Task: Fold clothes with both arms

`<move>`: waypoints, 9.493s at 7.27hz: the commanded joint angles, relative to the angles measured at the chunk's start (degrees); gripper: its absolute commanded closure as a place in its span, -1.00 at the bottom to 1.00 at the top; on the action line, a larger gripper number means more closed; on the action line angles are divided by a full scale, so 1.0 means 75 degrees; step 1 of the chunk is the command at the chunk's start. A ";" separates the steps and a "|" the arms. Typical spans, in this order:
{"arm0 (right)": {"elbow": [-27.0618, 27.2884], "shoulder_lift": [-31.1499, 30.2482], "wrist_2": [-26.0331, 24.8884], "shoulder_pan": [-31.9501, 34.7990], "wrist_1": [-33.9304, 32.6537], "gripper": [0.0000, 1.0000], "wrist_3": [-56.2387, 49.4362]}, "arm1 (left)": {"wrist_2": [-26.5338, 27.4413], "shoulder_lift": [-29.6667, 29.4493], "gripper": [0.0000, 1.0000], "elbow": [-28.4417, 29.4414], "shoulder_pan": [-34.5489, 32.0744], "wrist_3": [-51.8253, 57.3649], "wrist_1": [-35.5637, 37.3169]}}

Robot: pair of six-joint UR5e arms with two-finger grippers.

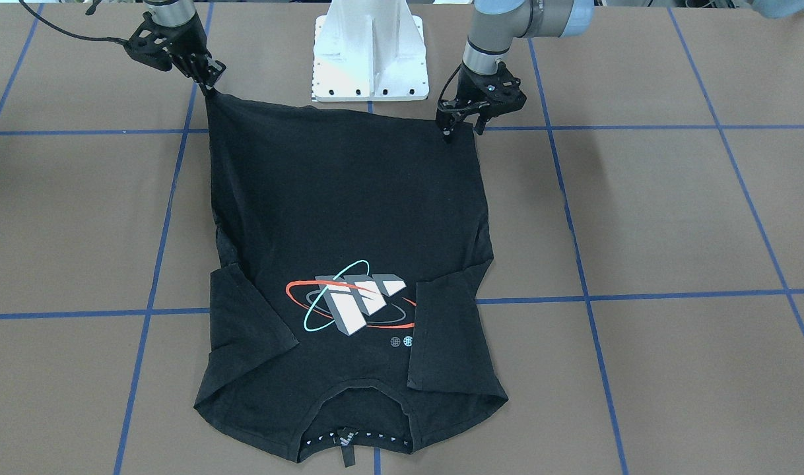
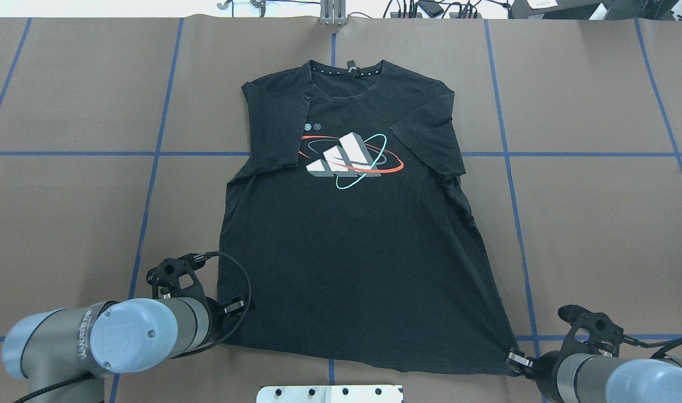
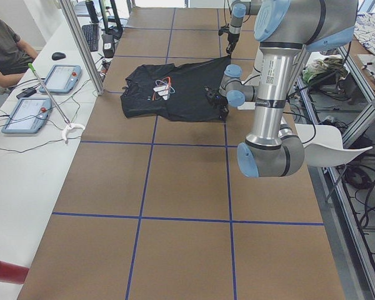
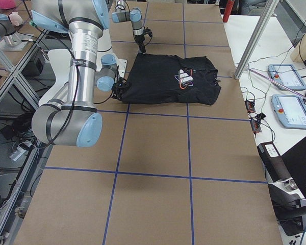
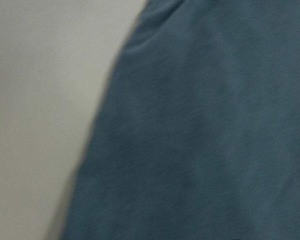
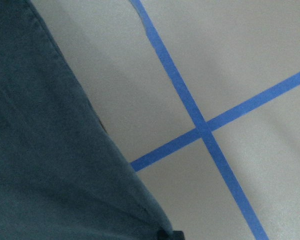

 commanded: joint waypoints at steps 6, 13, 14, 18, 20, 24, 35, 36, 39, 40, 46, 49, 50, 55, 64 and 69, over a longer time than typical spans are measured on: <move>-0.0014 -0.0009 0.0012 0.0014 0.0000 1.00 -0.0001 | -0.0032 0.0096 0.69 0.0001 0.0370 -0.0398 0.0007; 0.0115 -0.0033 0.0012 0.0108 0.0012 1.00 -0.0001 | -0.0465 0.0120 1.00 -0.0784 0.0323 -0.0410 0.0312; 0.0254 -0.0068 0.0221 0.0201 0.0012 1.00 -0.0001 | -0.0535 0.0305 1.00 -0.1272 0.0300 -0.0399 0.0486; 0.0584 -0.0279 0.0703 0.0495 0.0000 1.00 -0.0012 | -0.1015 0.0354 1.00 -0.1538 0.0322 -0.0364 0.0769; 0.0479 -0.0151 0.0704 0.0460 0.0000 1.00 -0.0001 | -0.0946 0.0249 1.00 -0.0927 0.0288 -0.0258 0.0734; 0.0490 -0.0138 0.1915 0.2302 -0.0012 1.00 -0.0500 | -0.1272 -0.0557 1.00 -0.1113 -0.1113 0.0546 0.0792; -0.5190 0.6037 0.3622 0.6540 -0.2734 1.00 -0.4077 | -0.2024 -0.2386 1.00 0.3393 -0.4480 0.2810 -0.1490; -0.5820 0.6061 0.3622 0.6611 -0.1953 1.00 -0.4079 | -0.2024 -0.2551 1.00 0.3979 -0.4633 0.2917 -0.1934; -0.8490 0.7987 0.3435 0.6822 -0.1325 -0.04 -0.4055 | -0.2012 -0.3112 -0.14 0.5690 -0.5008 0.2929 -0.3295; -0.8730 0.8203 0.3376 0.6834 -0.1243 -0.28 -0.4044 | -0.2012 -0.3184 -0.34 0.5800 -0.5102 0.3127 -0.3413; -0.4162 0.5249 0.3376 0.6192 -0.1195 -0.99 -0.2022 | -0.2082 -0.3303 -0.36 0.5357 -0.5290 0.3351 -0.3333; -0.3459 0.4655 0.1553 0.4403 -0.1172 -1.00 -0.0484 | -0.2024 -0.3267 -0.37 0.5262 -0.5279 0.3328 -0.3321; -0.3459 0.4620 0.1339 0.4130 -0.1172 -1.00 -0.0446 | -0.2012 -0.3256 -0.37 0.5227 -0.5279 0.3328 -0.3321; -0.2757 0.3905 0.1149 0.3542 -0.1184 -0.44 -0.0516 | -0.2000 -0.3255 -0.37 0.5215 -0.5267 0.3293 -0.3309; -0.2838 0.3998 0.0974 0.3413 -0.1195 -0.39 -0.1546 | -0.1884 -0.3138 -0.39 0.5215 -0.5244 0.3281 -0.3309; -0.2850 0.4127 0.0539 0.3354 -0.1172 -0.31 -0.3046 | -0.1719 -0.3033 -0.39 0.5215 -0.5208 0.3293 -0.3309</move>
